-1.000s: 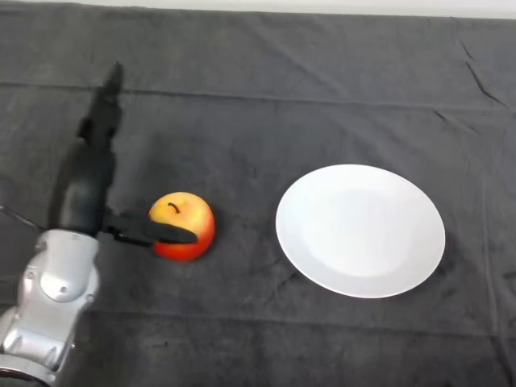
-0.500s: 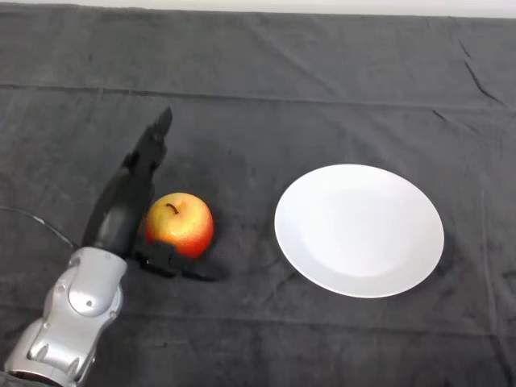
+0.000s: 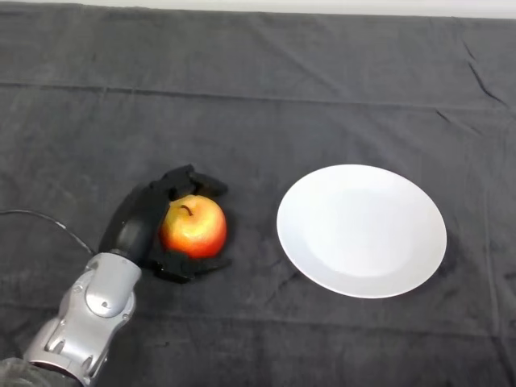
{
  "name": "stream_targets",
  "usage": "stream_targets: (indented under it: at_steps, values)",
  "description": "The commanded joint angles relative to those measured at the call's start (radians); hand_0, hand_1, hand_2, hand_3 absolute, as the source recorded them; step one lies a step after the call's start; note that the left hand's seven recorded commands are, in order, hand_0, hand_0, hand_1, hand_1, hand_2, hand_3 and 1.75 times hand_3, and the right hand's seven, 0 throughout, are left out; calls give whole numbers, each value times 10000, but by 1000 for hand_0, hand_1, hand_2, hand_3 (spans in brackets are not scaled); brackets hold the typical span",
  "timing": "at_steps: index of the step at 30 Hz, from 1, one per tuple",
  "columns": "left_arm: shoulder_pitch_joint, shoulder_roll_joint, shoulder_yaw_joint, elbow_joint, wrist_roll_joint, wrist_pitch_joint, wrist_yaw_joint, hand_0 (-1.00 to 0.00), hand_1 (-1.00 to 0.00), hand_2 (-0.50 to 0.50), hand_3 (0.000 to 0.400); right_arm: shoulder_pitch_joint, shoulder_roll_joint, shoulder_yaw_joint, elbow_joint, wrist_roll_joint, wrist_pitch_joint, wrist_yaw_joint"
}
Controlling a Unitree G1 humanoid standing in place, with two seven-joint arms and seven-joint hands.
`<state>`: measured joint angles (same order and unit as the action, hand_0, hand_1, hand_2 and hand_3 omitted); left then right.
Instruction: Move the apple to the plate
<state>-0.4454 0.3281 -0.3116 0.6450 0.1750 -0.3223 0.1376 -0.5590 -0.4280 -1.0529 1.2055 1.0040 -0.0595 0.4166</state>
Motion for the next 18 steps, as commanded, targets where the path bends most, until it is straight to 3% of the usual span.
stream_targets:
  at_steps: [1, 18]
  values:
    - [-302, 90, -148, 474, 159, -275, 77, -1000, -1000, 0, 400, 120, 92, -49, -484, 215, -57, -72]
    - [-1082, 399, 67, 255, 323, -132, 47, -1000, -1000, 0, 400, 115, 83, -48, -463, 225, -62, -61]
